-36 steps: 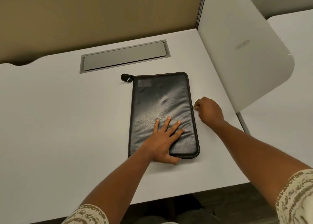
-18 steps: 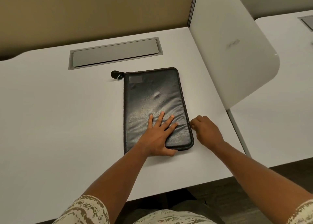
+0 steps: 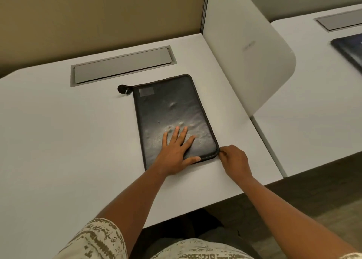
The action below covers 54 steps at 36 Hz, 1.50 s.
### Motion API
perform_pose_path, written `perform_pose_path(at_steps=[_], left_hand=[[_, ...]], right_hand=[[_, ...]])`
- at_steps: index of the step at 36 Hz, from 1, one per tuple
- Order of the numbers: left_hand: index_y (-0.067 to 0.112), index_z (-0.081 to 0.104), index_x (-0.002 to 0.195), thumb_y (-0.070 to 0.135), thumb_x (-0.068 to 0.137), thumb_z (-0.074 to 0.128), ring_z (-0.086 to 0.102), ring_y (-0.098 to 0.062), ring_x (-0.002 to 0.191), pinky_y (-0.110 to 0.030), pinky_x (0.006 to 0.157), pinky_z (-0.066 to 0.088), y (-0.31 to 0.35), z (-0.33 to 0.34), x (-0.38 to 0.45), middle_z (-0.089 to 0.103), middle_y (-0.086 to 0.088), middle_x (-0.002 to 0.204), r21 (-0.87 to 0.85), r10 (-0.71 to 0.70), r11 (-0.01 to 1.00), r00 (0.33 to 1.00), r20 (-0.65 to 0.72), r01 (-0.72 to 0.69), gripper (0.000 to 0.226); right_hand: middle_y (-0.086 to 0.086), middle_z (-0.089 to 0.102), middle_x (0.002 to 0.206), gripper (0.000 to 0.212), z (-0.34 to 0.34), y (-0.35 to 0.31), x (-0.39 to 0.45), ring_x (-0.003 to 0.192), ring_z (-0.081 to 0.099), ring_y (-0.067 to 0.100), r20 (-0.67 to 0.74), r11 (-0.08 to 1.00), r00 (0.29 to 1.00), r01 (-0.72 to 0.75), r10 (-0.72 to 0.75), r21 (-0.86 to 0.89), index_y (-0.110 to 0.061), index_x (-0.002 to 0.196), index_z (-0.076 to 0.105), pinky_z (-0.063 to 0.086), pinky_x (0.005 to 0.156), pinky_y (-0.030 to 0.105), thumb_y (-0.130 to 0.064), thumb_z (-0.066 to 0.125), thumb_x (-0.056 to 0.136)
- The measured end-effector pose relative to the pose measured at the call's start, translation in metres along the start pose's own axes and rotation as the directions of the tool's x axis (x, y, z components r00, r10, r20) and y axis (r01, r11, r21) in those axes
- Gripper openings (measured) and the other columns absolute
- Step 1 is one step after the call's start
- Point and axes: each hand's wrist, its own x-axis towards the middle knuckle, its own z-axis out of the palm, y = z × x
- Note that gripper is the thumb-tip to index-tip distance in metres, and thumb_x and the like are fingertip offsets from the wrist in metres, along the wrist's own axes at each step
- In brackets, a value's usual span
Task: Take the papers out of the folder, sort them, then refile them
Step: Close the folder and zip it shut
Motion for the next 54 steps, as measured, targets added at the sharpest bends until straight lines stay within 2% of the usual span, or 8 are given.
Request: perform_pose_path(at_steps=[7, 15, 20, 34, 37, 40, 45, 54], left_hand=[[0.040, -0.004, 0.157, 0.087, 0.087, 0.018, -0.029, -0.024, 0.148, -0.067, 0.115, -0.009, -0.029, 0.003, -0.022, -0.021, 0.006, 0.165, 0.073, 0.012, 0.997, 1.000, 0.022, -0.013, 0.088], [0.042, -0.007, 0.157, 0.092, 0.080, 0.020, -0.029, -0.025, 0.149, -0.068, 0.113, -0.012, -0.031, 0.010, -0.028, -0.020, 0.006, 0.165, 0.119, 0.042, 0.992, 0.999, 0.007, -0.043, 0.095], [0.039, -0.002, 0.158, 0.091, 0.081, 0.017, -0.025, -0.027, 0.150, -0.071, 0.113, -0.007, -0.029, 0.014, -0.027, -0.015, 0.004, 0.166, 0.129, 0.039, 0.991, 0.999, -0.027, -0.035, 0.094], [0.038, 0.000, 0.158, 0.092, 0.080, 0.017, -0.024, -0.028, 0.150, -0.070, 0.113, -0.010, -0.016, 0.015, -0.019, -0.015, 0.002, 0.166, 0.068, -0.026, 0.997, 0.999, -0.041, 0.028, 0.097], [0.037, 0.008, 0.158, 0.089, 0.082, 0.019, -0.022, -0.022, 0.151, -0.064, 0.114, -0.017, -0.016, 0.010, -0.019, -0.009, 0.007, 0.166, -0.047, -0.030, 0.999, 0.997, -0.073, 0.026, 0.093], [0.032, 0.020, 0.158, 0.079, 0.087, 0.023, -0.015, -0.013, 0.152, -0.056, 0.116, -0.021, -0.019, 0.003, -0.020, 0.005, 0.009, 0.167, -0.333, -0.066, 0.942, 0.992, -0.106, 0.027, 0.086], [0.023, 0.036, 0.153, 0.066, 0.090, 0.031, -0.006, -0.019, 0.153, -0.044, 0.122, -0.008, -0.031, -0.008, -0.022, 0.013, 0.000, 0.166, -0.761, -0.277, 0.641, 0.955, -0.109, 0.099, 0.076], [0.018, 0.042, 0.150, 0.042, 0.095, 0.036, -0.004, -0.018, 0.154, -0.043, 0.124, -0.006, -0.039, -0.011, -0.025, 0.015, -0.001, 0.166, -0.828, -0.295, 0.547, 0.954, -0.055, 0.121, 0.060]], right_hand=[[0.005, 0.058, 0.076, 0.015, 0.005, -0.007, -0.007, 0.066, 0.054, 0.015, -0.039, 0.999, 0.998, -0.039, 0.039, 0.009, -0.003, 0.091, 0.073, 0.038, 0.056, 0.017, -0.011, 0.063, 0.097], [0.004, 0.062, 0.073, 0.003, 0.017, -0.012, -0.036, 0.065, 0.055, 0.014, -0.169, 1.000, 0.985, 0.027, -0.029, -0.016, -0.005, 0.091, 0.076, 0.048, 0.057, 0.027, -0.003, 0.073, 0.089], [0.005, 0.065, 0.076, 0.007, 0.024, -0.015, -0.044, 0.065, 0.056, 0.013, -0.201, 1.000, 0.979, 0.006, -0.008, -0.013, -0.004, 0.095, 0.076, 0.049, 0.060, 0.024, -0.004, 0.073, 0.090], [0.007, 0.071, 0.084, 0.015, 0.050, -0.055, -0.057, 0.073, 0.065, 0.020, -0.188, 0.997, 0.980, 0.070, -0.066, 0.015, -0.004, 0.103, 0.077, 0.055, 0.067, 0.030, -0.007, 0.073, 0.089], [0.006, 0.070, 0.084, 0.011, 0.055, -0.066, -0.059, 0.074, 0.064, 0.019, -0.170, 0.994, 0.981, 0.104, -0.096, 0.036, -0.006, 0.099, 0.077, 0.054, 0.067, 0.029, -0.007, 0.071, 0.090], [0.006, 0.070, 0.082, 0.008, 0.061, -0.074, -0.060, 0.072, 0.064, 0.018, -0.165, 0.992, 0.980, 0.117, -0.109, 0.043, -0.006, 0.096, 0.076, 0.056, 0.064, 0.032, -0.006, 0.071, 0.090], [0.005, 0.072, 0.085, 0.010, 0.072, -0.087, -0.064, 0.073, 0.066, 0.017, -0.136, 0.992, 0.986, 0.108, -0.098, 0.069, -0.008, 0.099, 0.077, 0.058, 0.065, 0.033, -0.010, 0.070, 0.092], [0.005, 0.064, 0.073, 0.010, 0.081, -0.106, -0.066, 0.062, 0.057, 0.018, -0.100, 0.999, 0.994, 0.039, -0.036, 0.030, -0.007, 0.086, 0.073, 0.052, 0.057, 0.034, -0.013, 0.068, 0.093]])
